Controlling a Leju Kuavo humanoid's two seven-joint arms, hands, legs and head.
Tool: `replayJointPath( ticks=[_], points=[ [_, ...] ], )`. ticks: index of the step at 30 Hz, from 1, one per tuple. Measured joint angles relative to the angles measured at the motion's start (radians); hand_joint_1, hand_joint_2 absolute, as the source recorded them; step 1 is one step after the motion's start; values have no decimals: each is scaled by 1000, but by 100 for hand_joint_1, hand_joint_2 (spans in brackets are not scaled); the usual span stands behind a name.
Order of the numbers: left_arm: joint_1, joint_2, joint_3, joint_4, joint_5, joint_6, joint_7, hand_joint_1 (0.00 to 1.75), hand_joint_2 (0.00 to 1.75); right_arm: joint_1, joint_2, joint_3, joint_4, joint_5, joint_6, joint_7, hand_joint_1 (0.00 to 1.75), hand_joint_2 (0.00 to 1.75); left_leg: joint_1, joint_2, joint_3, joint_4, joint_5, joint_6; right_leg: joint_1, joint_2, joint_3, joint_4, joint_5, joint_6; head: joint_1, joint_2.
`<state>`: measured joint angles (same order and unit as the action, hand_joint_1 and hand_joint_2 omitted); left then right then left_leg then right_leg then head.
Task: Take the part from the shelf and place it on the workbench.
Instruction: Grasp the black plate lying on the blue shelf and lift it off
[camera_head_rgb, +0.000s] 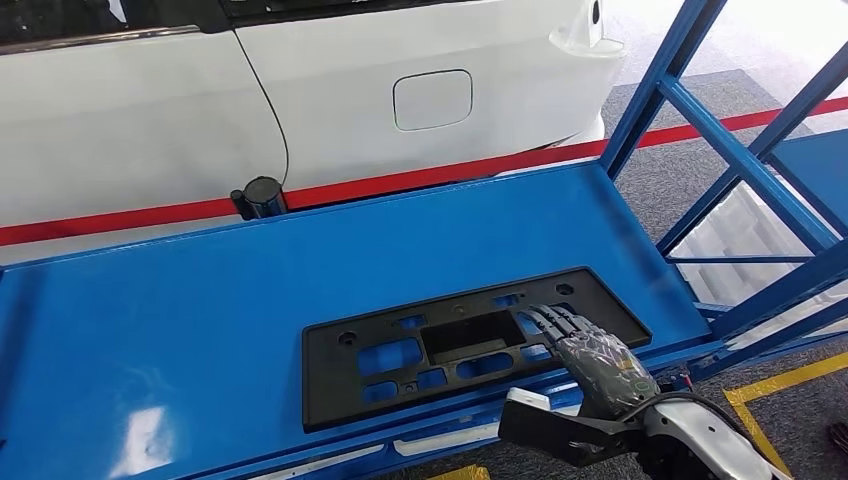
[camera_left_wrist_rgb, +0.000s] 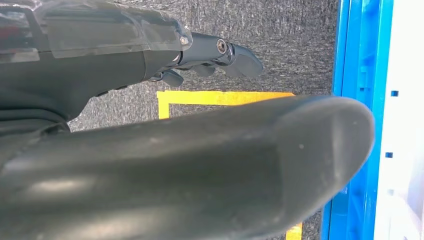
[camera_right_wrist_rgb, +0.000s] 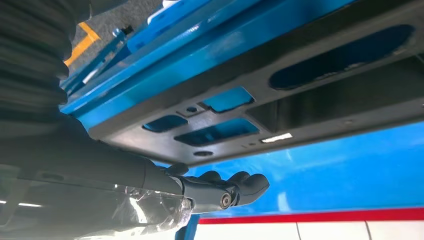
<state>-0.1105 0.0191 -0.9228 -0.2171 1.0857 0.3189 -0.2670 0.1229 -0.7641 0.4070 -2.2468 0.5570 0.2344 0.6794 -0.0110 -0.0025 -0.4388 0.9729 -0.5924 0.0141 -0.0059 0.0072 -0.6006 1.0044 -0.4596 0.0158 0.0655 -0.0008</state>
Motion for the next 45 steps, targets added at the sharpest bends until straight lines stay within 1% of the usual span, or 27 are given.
replayJointPath(
  ticks=[11,18,27,34,45],
  points=[
    [0,2,0,0,3,0,-1,0,0,18,0,-7,40,26,-20,0,0,175,0,0,0,0,0,0,0,0,0,0,0,0,0,0],
    [0,3,0,0,7,-2,-5,0,0,28,3,-47,52,96,3,0,0,175,0,0,0,0,0,0,0,0,0,0,0,0,0,0],
    [0,5,0,0,7,-5,-12,0,0,37,4,-84,59,116,2,0,0,175,0,0,0,0,0,0,0,0,0,0,0,0,0,0],
    [0,5,0,0,7,-5,-13,0,0,51,12,-112,74,207,14,0,0,175,0,0,0,0,0,0,0,0,0,0,0,0,0,0],
    [0,7,0,0,3,-8,-19,0,0,62,14,-137,83,214,12,0,0,175,0,-1,0,0,0,0,0,0,0,0,0,0,0,0]
  ],
)
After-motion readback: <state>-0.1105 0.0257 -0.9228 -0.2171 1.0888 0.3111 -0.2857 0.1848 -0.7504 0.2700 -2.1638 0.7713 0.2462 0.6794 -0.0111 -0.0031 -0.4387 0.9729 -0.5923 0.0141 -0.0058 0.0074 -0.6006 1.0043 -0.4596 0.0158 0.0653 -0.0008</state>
